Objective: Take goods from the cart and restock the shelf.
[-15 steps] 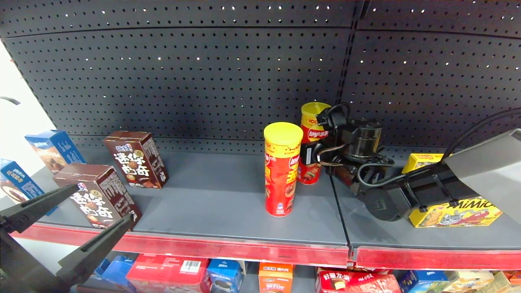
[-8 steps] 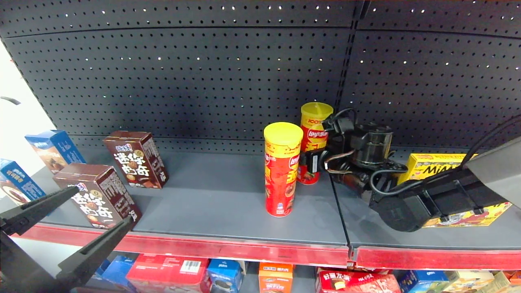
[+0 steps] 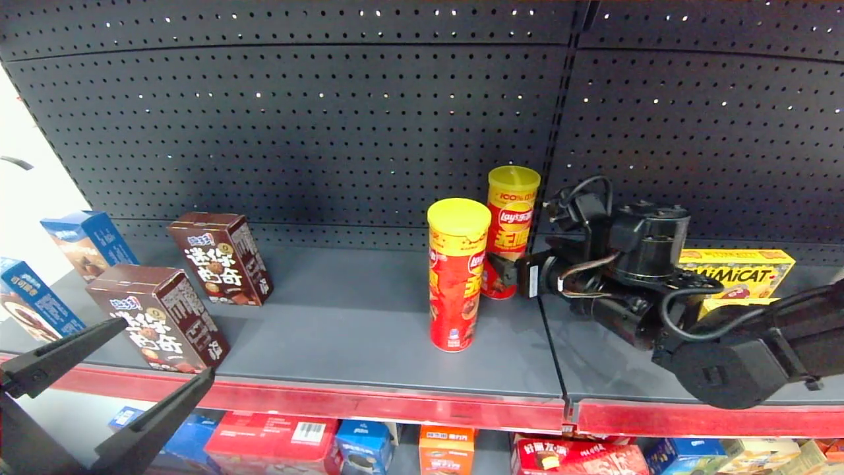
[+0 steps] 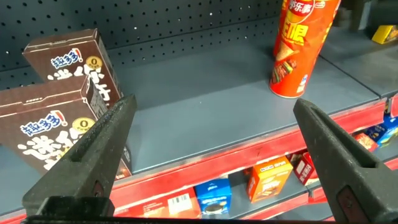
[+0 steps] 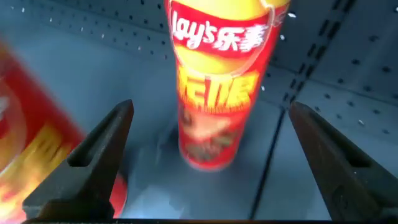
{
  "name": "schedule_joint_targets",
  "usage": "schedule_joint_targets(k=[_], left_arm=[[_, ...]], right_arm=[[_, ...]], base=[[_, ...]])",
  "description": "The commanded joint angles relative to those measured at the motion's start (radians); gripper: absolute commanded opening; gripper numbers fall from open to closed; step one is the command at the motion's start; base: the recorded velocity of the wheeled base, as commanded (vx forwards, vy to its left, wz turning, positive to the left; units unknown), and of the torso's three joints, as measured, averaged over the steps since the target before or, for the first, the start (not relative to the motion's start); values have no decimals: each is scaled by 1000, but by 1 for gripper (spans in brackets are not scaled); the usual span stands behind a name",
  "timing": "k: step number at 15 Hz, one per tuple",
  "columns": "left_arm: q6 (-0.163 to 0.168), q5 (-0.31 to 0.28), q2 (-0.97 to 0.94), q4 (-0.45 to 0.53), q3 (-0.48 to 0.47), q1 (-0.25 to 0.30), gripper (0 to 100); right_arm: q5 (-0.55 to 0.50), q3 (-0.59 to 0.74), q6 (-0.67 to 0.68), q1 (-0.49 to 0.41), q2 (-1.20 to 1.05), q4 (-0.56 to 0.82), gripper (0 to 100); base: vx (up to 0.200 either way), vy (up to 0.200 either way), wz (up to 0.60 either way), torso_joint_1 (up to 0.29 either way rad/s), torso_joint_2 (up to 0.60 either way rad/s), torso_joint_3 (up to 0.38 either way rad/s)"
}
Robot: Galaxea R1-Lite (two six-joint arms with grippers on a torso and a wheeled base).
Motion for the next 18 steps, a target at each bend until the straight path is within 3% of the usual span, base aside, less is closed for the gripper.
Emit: schedule_joint_targets(k=[1,10,11,15,18], left_arm=[[0,0,0,1,5,0,100],[-19,-11,27,1,67,-2,100],[-35,-29,47,1,70,-2,100],[-37,-32,164,-2,11,-29,100],[-40,-32,268,-4,-79,-54,100]], right_arm=[[1,54,0,8,-126,38,100],[-1,120,6,-12,-565,495,100],[-22,128,6,-11,-658,607,100],[-101,109,4,-32,-908,897,100],[-252,99,0,-52,-1074,1065,100]], base=[[0,0,0,0,0,0],[0,0,0,0,0,0],[0,0,0,0,0,0],[0,0,0,0,0,0],[0,0,0,0,0,0]])
